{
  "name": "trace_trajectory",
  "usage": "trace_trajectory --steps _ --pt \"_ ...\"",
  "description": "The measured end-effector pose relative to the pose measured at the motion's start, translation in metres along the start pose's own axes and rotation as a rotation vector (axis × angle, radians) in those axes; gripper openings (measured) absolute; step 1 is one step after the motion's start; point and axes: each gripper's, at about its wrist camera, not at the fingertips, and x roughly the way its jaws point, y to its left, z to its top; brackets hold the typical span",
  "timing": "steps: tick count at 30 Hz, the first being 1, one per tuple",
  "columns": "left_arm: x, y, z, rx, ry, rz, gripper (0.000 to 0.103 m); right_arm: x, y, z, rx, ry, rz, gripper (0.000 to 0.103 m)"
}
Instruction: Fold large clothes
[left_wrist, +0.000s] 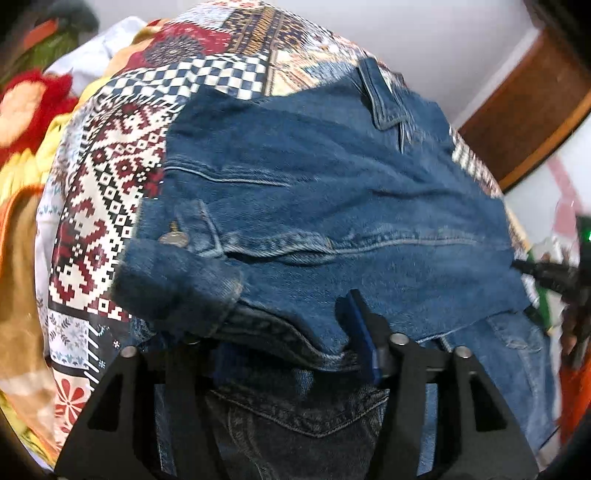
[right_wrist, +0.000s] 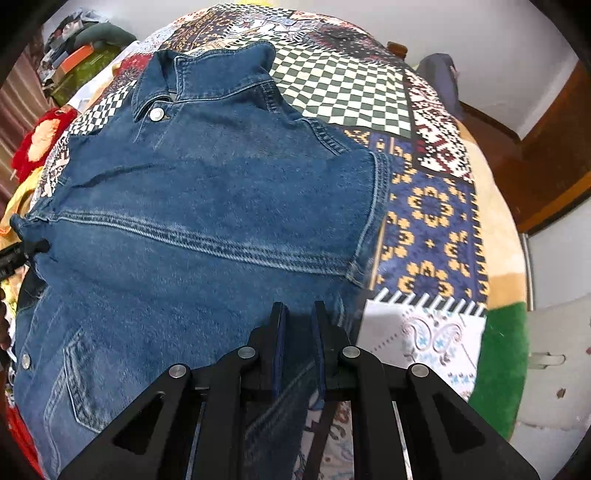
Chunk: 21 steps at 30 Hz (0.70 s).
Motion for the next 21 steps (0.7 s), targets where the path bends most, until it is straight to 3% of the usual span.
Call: trace_trajectory --steps 4,9,10,13,16,21 --pt "-0.009 0.018 0.0 -0.093 -0.007 -0.077 0.066 -0.004 0.001 -0.01 -0.01 0.025 -0.072 0.01" --pt "-0.012 0.043 0.002 -0.212 -0.016 -0.076 0.07 -0.009 -0.014 -0.022 0.033 0.035 -0.024 0.01" --pt "-0.01 0.046 0.005 -0.223 -0.017 -0.078 0.067 -0.01 -0.017 -0.022 0.047 0.035 -0.015 0.01" --pt "-0.008 0.04 0.014 -0.18 -0.014 0.012 0.038 -0.012 -0.028 -0.021 0.1 0.03 0.024 0.01" --pt "-0.013 0.027 0.022 -0.102 -0.043 0.092 0.035 -0.015 -0.036 -0.016 0.138 0.018 0.053 0.01" --pt "-0.057 -0.002 0.051 -0.01 -0.219 0.141 0.03 -0.025 -0.043 -0.001 0.153 -0.02 0.067 0.01"
